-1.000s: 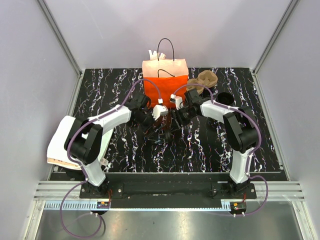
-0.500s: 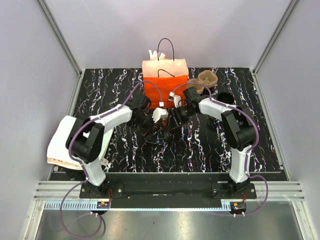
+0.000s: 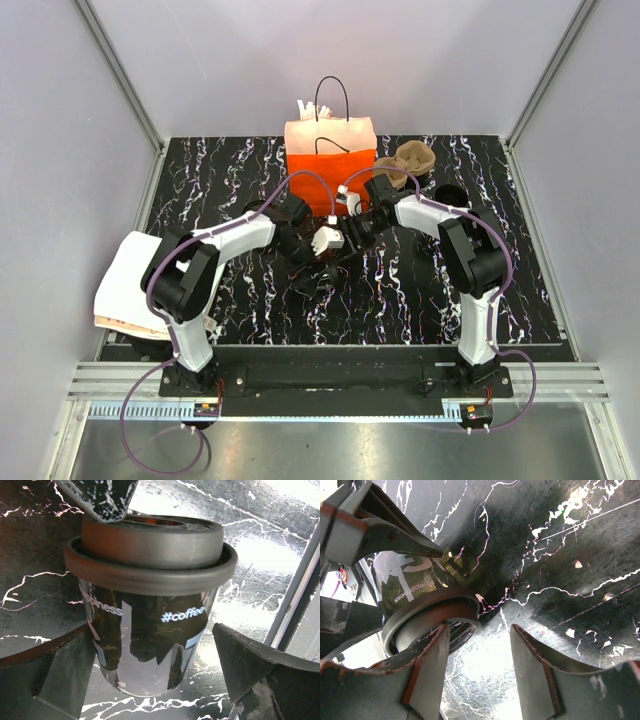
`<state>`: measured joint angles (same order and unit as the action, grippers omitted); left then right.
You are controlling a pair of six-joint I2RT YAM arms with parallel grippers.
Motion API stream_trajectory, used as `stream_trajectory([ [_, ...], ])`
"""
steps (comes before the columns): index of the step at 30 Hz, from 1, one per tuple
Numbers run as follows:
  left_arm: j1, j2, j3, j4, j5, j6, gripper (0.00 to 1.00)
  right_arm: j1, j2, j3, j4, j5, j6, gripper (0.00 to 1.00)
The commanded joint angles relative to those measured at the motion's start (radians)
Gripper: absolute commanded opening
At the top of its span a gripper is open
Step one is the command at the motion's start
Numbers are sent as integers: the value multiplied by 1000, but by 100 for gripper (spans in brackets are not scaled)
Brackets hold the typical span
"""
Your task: Pack the takeout coffee
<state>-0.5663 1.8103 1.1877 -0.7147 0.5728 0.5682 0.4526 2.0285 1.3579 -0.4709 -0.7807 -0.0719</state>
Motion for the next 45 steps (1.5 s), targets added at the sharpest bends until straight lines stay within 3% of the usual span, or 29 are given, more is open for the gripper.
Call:
stream_trajectory([
  [1,2,11,44,6,15,12,97,8,-24,26,-11,-32,3,57],
  [6,2,15,46,4,29,10,77,6,-42,23,-15,-40,4,57],
  [17,34,12,58,-6,116,13,61,5,-91,21,-49,-38,-9,57],
  [34,105,-103,116,-245,536,317,67,-101,-312,4,-144,-141,-147,59],
  [39,106,-60,222,-495,676,504,71,-101,-370,-10,-138,-166,-192,60],
  [43,111,29,349,-832,755,810,74,-101,-428,-9,-158,-235,-233,61],
  [45,112,44,351,-832,774,802,75,-101,-445,-11,-167,-245,-243,62],
])
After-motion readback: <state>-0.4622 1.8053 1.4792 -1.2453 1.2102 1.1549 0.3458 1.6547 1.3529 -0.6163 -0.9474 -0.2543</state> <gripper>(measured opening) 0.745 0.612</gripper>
